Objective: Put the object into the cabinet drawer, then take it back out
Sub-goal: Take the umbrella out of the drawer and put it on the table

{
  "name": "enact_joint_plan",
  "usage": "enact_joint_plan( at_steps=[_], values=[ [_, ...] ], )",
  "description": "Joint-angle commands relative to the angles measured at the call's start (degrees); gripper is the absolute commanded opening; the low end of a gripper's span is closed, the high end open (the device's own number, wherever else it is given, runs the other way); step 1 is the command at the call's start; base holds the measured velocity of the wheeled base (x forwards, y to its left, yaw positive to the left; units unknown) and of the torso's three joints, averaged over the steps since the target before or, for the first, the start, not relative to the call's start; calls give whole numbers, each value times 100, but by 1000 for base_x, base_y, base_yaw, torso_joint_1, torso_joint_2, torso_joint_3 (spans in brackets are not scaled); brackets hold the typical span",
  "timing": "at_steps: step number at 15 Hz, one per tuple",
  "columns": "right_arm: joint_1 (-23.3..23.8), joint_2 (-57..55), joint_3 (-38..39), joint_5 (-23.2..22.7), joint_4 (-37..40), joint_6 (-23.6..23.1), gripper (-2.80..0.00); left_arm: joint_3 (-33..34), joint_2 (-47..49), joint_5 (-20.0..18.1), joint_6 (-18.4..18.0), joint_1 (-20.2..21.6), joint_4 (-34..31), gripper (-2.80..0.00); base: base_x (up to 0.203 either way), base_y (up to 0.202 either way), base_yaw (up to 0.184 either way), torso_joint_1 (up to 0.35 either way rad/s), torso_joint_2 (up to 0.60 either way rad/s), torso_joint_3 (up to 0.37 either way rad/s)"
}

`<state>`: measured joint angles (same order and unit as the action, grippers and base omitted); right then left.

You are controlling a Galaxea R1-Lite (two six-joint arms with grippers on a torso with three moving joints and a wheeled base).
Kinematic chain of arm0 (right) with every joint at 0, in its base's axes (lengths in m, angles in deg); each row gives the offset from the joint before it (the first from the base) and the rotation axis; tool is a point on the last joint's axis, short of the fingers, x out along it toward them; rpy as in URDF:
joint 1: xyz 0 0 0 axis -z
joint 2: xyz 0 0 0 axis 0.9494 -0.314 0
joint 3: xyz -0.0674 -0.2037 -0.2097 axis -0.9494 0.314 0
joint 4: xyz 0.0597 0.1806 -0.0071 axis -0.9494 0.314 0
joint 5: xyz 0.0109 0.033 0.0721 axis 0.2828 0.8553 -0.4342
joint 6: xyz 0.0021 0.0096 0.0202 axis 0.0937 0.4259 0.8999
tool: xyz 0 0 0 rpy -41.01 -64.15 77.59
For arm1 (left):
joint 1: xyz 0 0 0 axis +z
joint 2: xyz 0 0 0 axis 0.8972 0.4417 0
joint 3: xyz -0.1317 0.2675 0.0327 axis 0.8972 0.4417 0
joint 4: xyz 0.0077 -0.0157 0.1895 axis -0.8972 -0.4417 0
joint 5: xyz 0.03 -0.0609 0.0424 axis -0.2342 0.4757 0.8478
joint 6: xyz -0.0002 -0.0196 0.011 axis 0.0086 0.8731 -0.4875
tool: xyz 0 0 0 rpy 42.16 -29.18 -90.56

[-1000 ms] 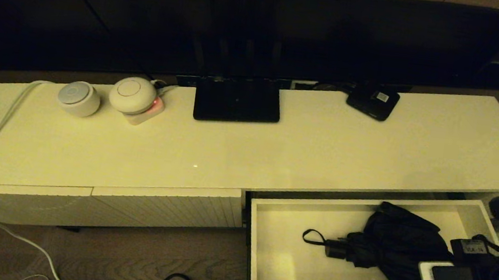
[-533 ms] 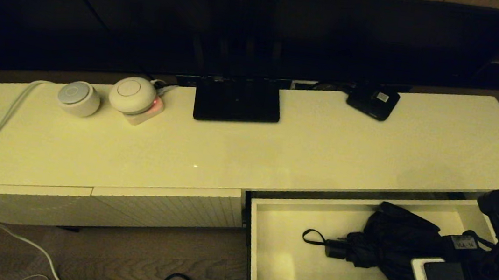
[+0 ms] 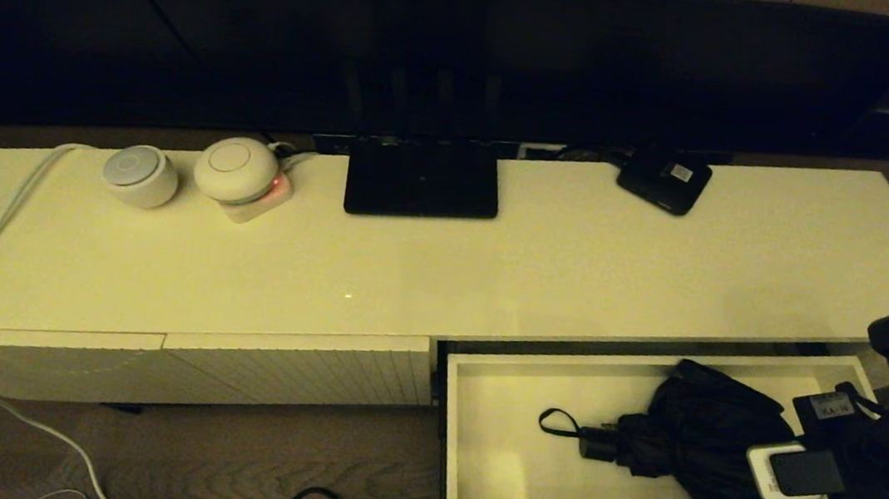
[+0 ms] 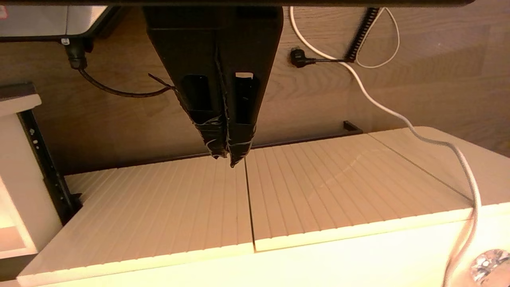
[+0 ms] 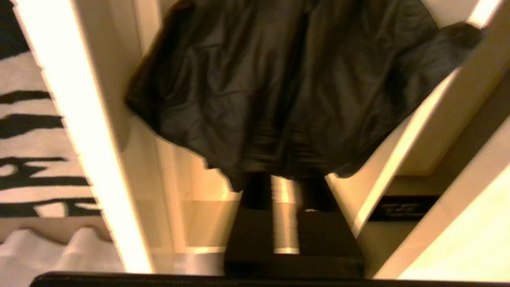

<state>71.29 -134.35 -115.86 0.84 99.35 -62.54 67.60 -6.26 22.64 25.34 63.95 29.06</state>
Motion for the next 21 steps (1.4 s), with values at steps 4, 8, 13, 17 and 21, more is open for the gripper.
enact_joint_plan(
  at_steps=[4,8,13,17,21],
  values=[
    [46,-26,179,-22,17,-8,0,18,0,0,1,2,0,-280,0,0,0,0,0,0],
    [193,-191,125,-22,17,16,0,18,0,0,-3,2,0,-280,0,0,0,0,0,0],
    [254,-566,-317,-25,-26,105,0,18,0,0,-8,2,0,-280,0,0,0,0,0,0],
    [218,-875,-384,-22,-186,249,0,18,0,0,1,2,0,-280,0,0,0,0,0,0],
    [207,-1125,-383,-30,-300,246,0,18,0,0,1,2,0,-280,0,0,0,0,0,0]
  ],
)
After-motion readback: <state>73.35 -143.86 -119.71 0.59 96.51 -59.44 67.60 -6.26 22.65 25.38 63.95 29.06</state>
